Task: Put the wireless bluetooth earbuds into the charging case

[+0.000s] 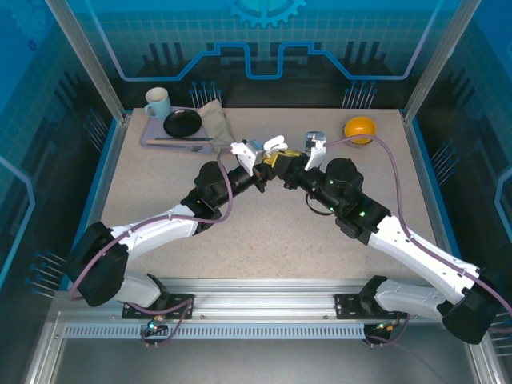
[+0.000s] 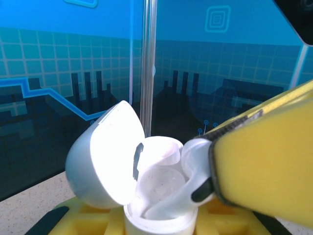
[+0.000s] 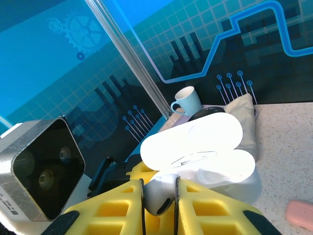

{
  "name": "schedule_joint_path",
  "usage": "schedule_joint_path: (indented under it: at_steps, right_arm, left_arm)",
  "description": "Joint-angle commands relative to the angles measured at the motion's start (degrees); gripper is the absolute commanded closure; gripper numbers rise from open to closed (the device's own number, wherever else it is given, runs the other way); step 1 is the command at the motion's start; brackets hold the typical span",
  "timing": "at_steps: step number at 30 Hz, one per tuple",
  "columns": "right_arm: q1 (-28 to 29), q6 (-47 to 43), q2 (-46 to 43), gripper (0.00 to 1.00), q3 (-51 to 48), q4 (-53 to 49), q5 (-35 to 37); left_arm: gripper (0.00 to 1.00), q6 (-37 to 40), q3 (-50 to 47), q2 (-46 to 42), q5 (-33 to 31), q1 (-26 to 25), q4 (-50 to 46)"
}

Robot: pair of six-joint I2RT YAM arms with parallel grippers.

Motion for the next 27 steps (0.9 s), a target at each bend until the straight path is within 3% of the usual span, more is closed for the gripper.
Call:
schedule_joint_path:
  at_steps: [1,14,27]
  right_arm:
    - [-0.86,0.70,0.84,0.81,2.31,-1.91,-0.77]
    - [-1.69,1.39,6.23,0.80,9.29,-12.41,-1.78]
    - [-2.25,2.18,3.88,0.80,7.28,-11.61,-0.65]
  left_arm:
    - [1.00,1.54,2.16,0.07,0.59,-0.37,1.10]
    - [1.00,2.47,2.05,-0.46,1.12,-0.66,-0.14]
    - [1.00,3.38,1.70,-1.16,0.15,-0.71,-0.32]
